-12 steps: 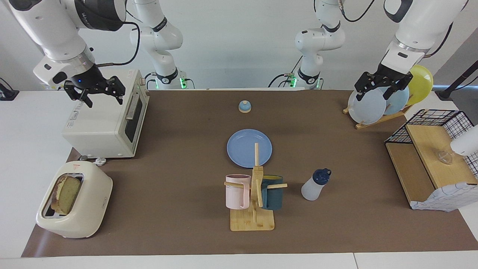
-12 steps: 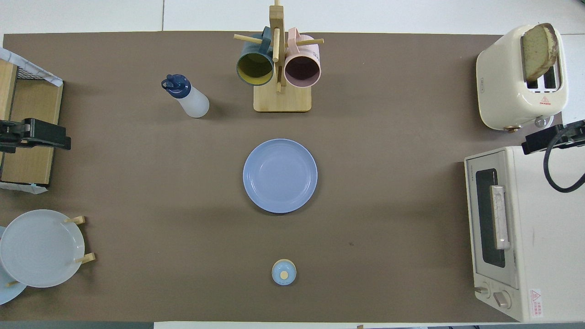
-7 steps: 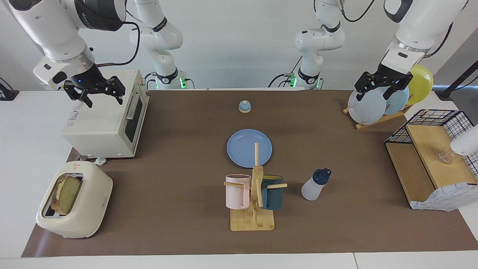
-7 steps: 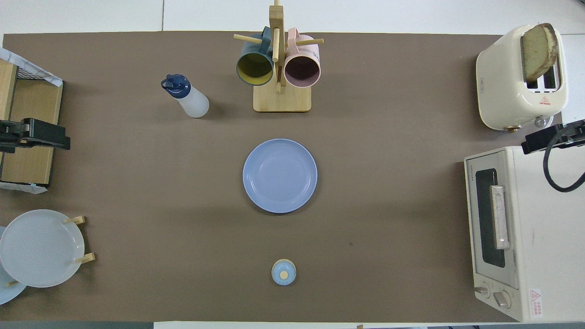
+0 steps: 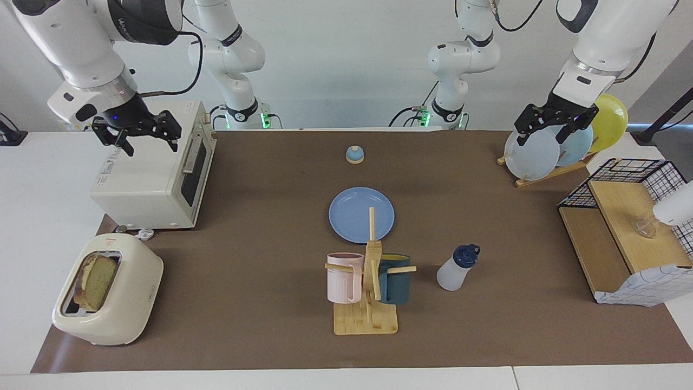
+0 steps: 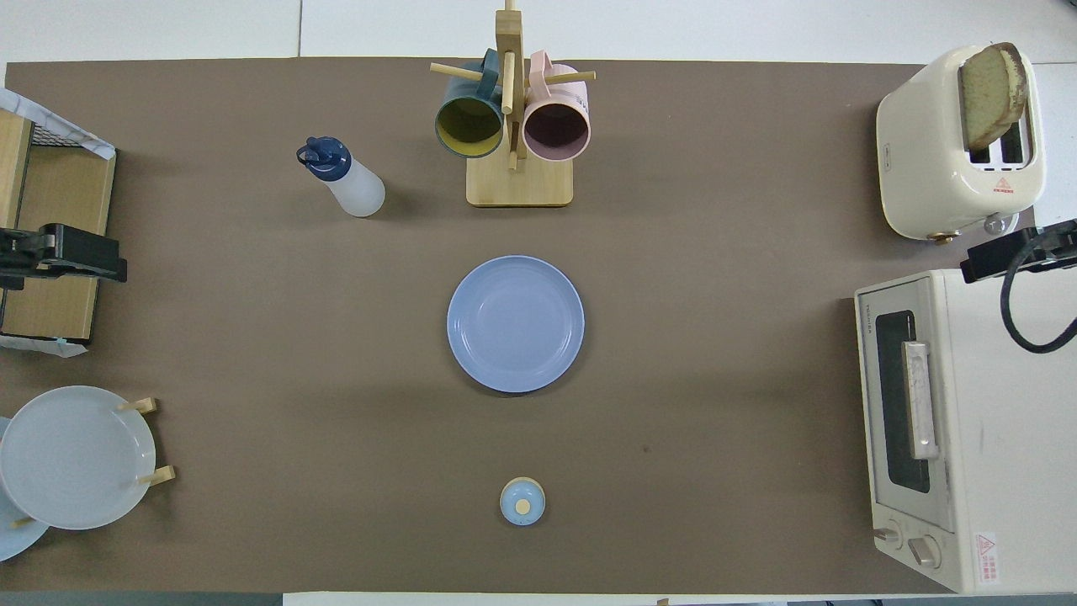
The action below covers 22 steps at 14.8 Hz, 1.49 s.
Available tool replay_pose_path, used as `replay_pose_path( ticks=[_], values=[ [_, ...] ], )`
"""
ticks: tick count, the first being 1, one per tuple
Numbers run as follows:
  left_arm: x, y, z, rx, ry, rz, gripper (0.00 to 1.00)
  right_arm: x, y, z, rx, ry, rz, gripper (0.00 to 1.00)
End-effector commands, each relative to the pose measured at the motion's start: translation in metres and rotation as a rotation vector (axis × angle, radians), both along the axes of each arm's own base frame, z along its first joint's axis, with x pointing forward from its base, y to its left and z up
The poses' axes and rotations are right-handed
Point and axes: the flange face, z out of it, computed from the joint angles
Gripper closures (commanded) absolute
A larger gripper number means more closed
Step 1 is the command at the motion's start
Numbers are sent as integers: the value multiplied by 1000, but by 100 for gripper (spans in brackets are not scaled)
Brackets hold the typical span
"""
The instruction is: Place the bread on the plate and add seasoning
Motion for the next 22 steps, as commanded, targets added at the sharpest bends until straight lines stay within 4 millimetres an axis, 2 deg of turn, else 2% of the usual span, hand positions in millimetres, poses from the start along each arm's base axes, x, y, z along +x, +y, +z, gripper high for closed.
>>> replay_pose_path(
  ticks=[1,3,4,5,8,11,12,13,15,17,18,19,20,22],
  values=[
    [-17,-23,-5,25,0,38,0,2,0,2,-11,4,14,0],
    [-17,-34,-14,17,-55,21,0,2,0,2,-11,4,14,0],
    [-20,-46,-22,10,-88,-1,0,2,0,3,-11,1,14,0],
    [-27,-59,-33,4,-119,-21,0,2,0,3,-11,2,13,0],
    [-41,-80,-70,-22,-232,-4,0,2,-1,1,-11,2,11,0],
    [-48,-96,-99,-62,-334,22,0,-1,0,-16,-11,-46,15,0],
    [-51,-110,-111,-83,-364,16,0,-1,-6,-22,-10,-60,13,0],
    [-52,-113,-125,-95,-389,13,0,0,-8,-24,-11,-74,7,0],
    [-55,-114,-141,-110,-430,8,0,7,-3,-27,-22,-135,17,0],
    [-56,-119,-157,-127,-474,-10,0,19,-1,-15,-72,-203,41,0],
    [-58,-120,-171,-133,-490,-16,0,29,-3,-8,-118,-262,68,0],
    [-59,-120,-179,-144,-522,-22,0,36,2,-9,-134,-314,88,0],
    [-60,-119,-191,-151,-531,-23,0,43,2,-15,-144,-343,101,0],
    [-57,-122,-202,-158,-537,-25,0,63,-9,-35,-161,-384,97,0]
  ],
)
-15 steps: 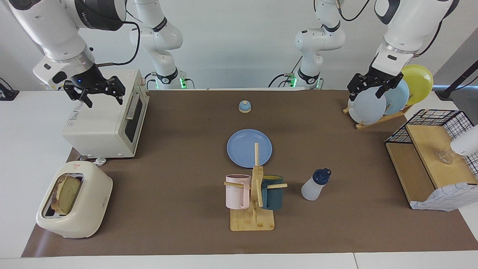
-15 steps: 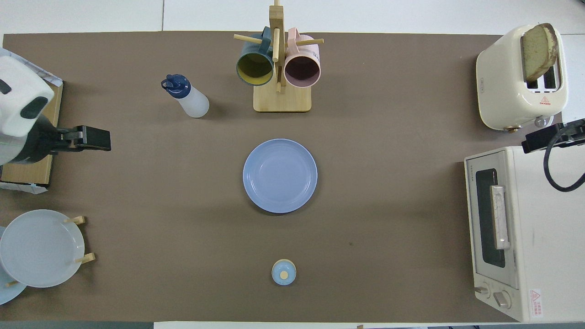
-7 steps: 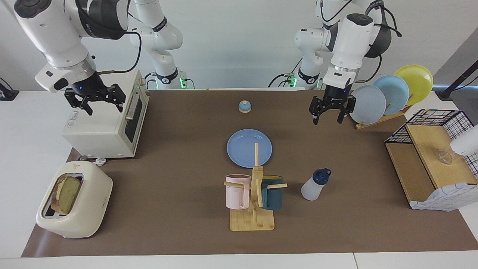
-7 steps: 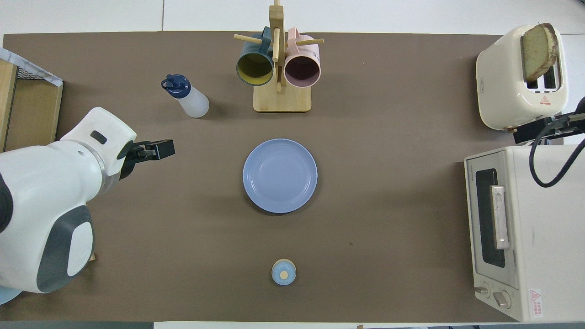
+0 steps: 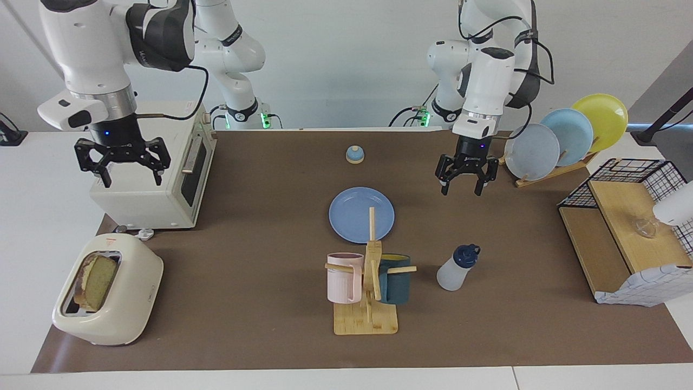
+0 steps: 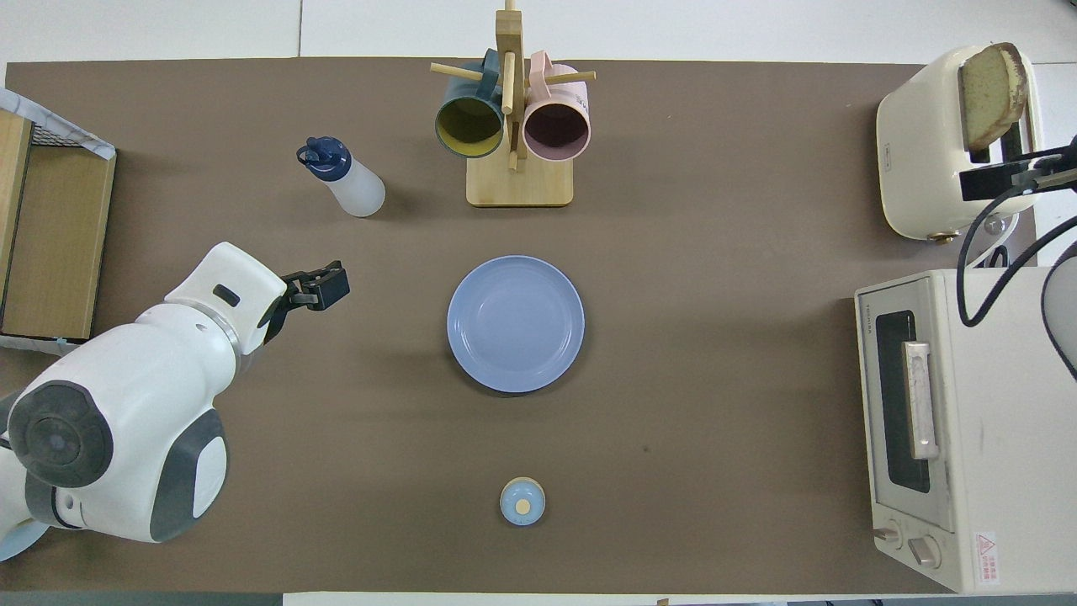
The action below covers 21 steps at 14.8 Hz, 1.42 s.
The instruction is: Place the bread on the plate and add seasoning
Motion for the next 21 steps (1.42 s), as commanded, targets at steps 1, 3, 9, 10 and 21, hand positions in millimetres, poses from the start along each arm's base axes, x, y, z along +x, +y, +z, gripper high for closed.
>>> replay_pose_path(
  ticks=[1,3,9,10,21],
  values=[
    [1,-5,-16,-11,-33,-9,0,26,-19,-29,-32,-56,18,0],
    [7,-7,-31,-22,-43,-12,0,41,-28,-49,-53,-79,22,0],
    [16,-16,-62,-53,-77,-23,0,63,-51,-83,-137,-113,45,5],
    [18,-16,-67,-55,-78,-21,0,65,-57,-86,-157,-122,59,12],
    [34,-18,-92,-73,-98,-21,0,79,-69,-99,-142,-181,36,27]
  ],
)
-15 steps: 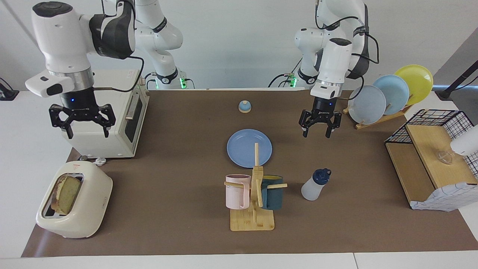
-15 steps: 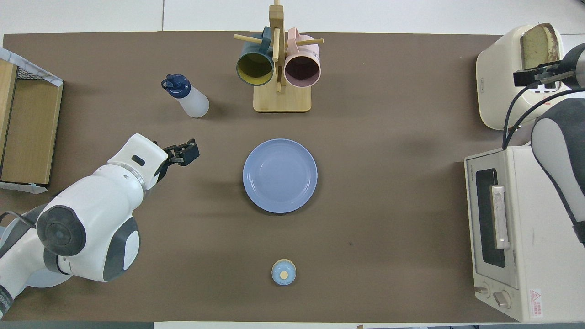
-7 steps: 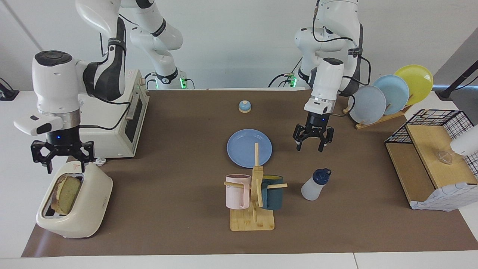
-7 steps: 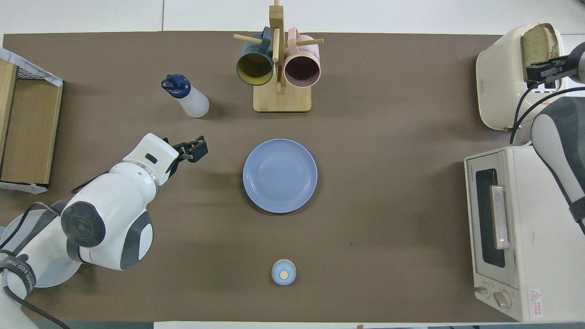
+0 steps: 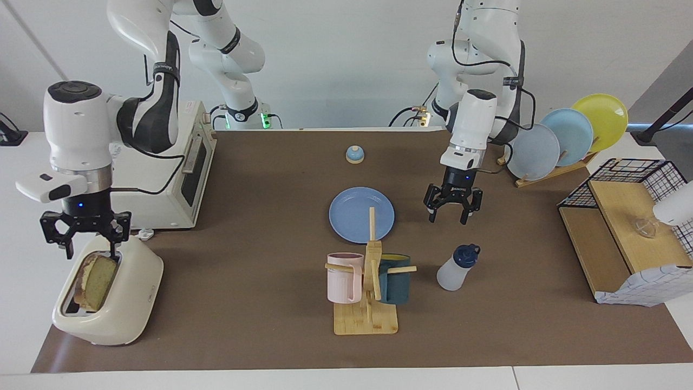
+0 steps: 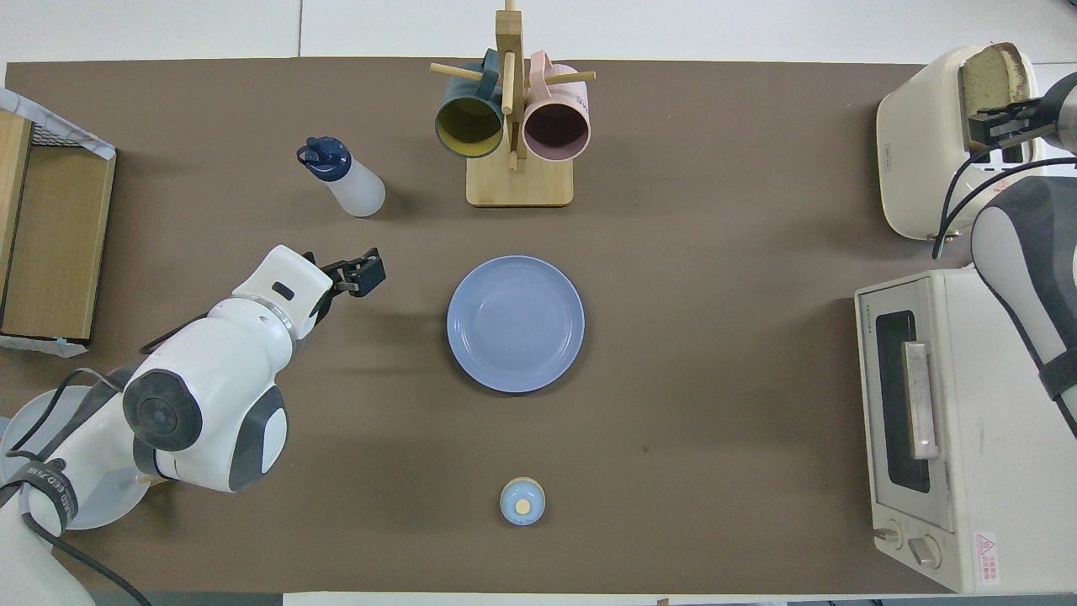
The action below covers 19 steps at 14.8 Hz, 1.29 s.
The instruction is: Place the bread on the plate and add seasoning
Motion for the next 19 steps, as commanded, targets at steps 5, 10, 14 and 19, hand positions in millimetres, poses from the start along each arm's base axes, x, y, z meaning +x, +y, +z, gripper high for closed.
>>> replay_pose_path(
  ticks=[5,10,14,19],
  values=[
    [20,-6,-17,-7,-17,-7,0,12,3,-8,31,-46,-46,37],
    [31,-7,-20,22,-29,-40,0,11,-3,-8,27,-42,-53,49],
    [45,-1,-18,30,-44,-33,0,9,-5,-10,7,-24,-37,84],
    [64,-4,-20,32,-58,-27,0,11,-4,2,-57,-6,64,100]
  ],
)
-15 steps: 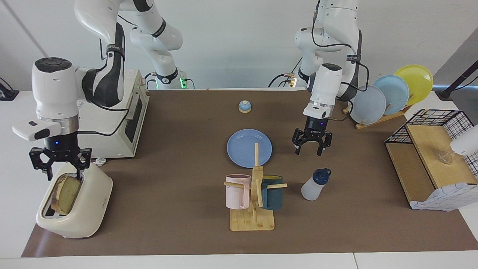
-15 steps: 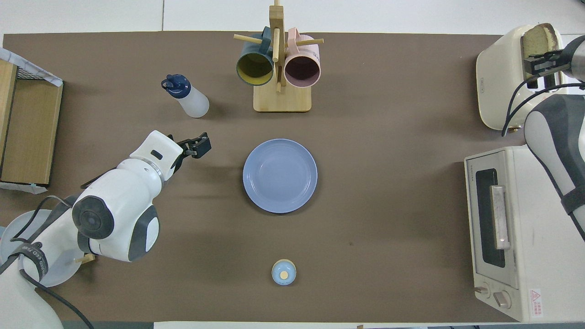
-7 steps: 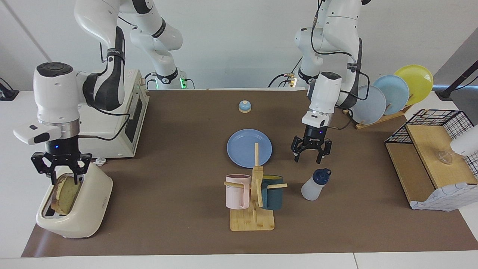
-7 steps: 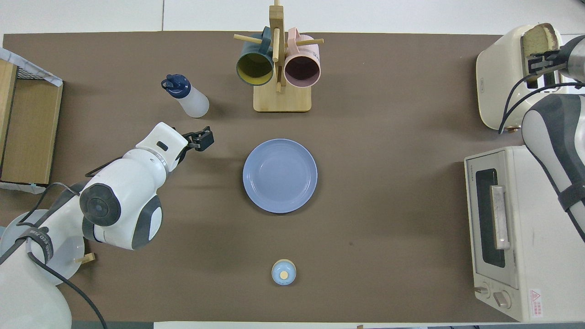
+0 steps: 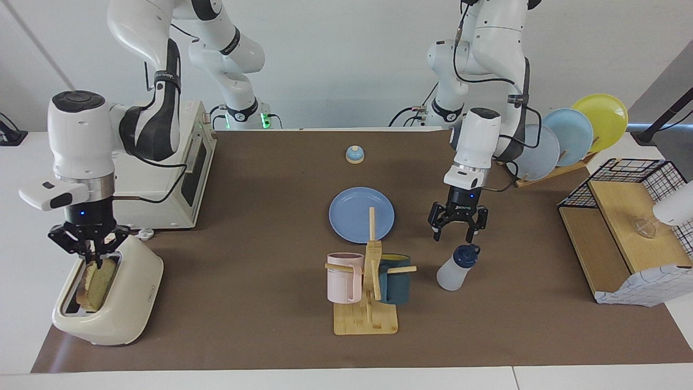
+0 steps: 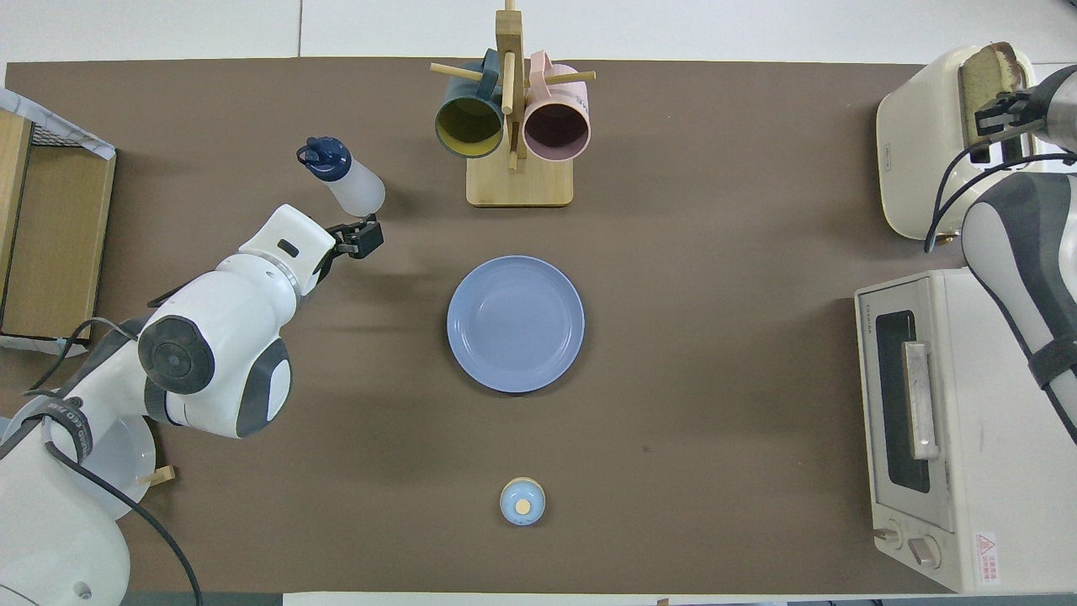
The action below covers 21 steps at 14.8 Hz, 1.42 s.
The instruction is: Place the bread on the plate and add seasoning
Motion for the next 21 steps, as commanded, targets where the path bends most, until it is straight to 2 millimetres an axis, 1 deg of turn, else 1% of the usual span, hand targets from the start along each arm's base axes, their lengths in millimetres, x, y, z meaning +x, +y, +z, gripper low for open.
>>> replay_pose_path(
  ticks=[1,3,4,5,6,7,8,9,10,11,12,14,15,18,19,21],
  values=[
    [13,-10,-5,12,-25,-16,0,6,-2,18,-71,16,57,100],
    [17,-10,-6,33,-31,-15,0,8,1,42,-111,46,59,100],
    [18,-11,-12,46,-27,-13,0,7,5,56,-115,64,54,100],
    [23,-13,-6,54,-45,-12,0,6,17,69,-119,79,68,100],
    [27,-8,-7,67,-50,-5,0,6,24,80,-125,86,80,100],
    [28,-7,-7,72,-53,1,0,4,41,90,-129,99,107,100],
    [28,-8,-6,71,-55,0,0,-3,58,109,-128,107,119,100],
    [30,-9,-4,69,-60,1,0,-10,79,122,-121,121,139,100],
    [33,-9,-7,72,-57,3,0,-18,96,133,-113,127,157,100],
    [37,-11,-7,71,-62,5,0,-28,129,142,-98,143,190,100],
    [43,-12,-6,69,-70,10,0,-34,157,144,-85,161,217,100],
    [44,-11,-6,66,-70,21,0,-40,187,141,-45,173,222,100],
    [44,-14,-7,62,-68,22,0,-45,201,139,43,193,194,100],
    [42,-17,-5,65,-74,32,0,-54,216,130,250,232,121,100],
    [42,-19,-8,68,-72,46,0,-60,227,126,303,249,112,100],
    [41,-25,-12,72,-76,85,0,-76,262,114,394,276,79,100]
  ],
)
